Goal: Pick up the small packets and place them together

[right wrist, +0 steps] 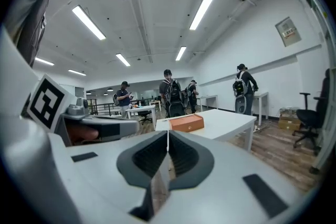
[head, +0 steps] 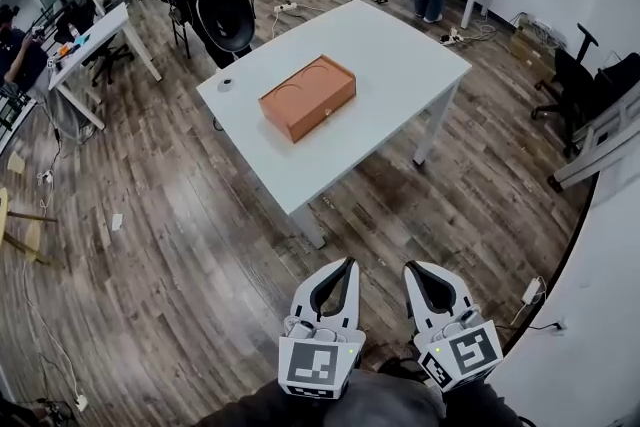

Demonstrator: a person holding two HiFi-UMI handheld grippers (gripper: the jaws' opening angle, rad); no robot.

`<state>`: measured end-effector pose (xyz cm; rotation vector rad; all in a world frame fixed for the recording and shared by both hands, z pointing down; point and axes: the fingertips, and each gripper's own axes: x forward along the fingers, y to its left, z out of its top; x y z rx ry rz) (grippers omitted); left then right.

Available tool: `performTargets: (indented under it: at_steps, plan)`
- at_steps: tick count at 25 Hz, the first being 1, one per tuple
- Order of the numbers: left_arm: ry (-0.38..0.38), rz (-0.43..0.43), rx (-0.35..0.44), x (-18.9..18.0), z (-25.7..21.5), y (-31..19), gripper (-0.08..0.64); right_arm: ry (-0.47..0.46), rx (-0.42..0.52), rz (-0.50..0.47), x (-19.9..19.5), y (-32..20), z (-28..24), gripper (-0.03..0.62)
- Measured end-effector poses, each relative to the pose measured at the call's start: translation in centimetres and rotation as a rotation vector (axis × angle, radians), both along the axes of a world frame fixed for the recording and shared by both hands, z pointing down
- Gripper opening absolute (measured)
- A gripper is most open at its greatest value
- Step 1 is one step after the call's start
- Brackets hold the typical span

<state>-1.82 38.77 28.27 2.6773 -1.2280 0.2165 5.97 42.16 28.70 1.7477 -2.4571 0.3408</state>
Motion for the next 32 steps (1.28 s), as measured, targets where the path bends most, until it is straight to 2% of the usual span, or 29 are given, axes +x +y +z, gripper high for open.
performTargets:
  at_steps: [5,10,15,26,32]
  plan:
    - [0.044,-0.014,-0.009,-0.4,-0.1,-1.5,-0.003,0.044,-0.011,-0.013,-0.3,-1.9,-0.5,0.006]
    - [0.035,-0.036,-0.021,-0.5,0.5,-2.8,-0.003,0.069,0.001,-0.039,-0.5,-4.2,-0.9,0.006]
    - [0.021,-0.1,-0.038,0.0,1.3,-6.0,-0.003,0.055,-0.007,-0.084,0.4,-7.9,0.2,0.006]
    - [-0.051,-0.223,-0.067,5.8,2.7,-15.3,-0.003,0.017,-0.003,-0.205,6.6,-18.7,1.5,0.006]
    - [-0.092,-0.295,-0.083,8.4,2.0,-19.4,-0.003,-0.009,-0.011,-0.301,9.0,-23.1,1.3,0.006]
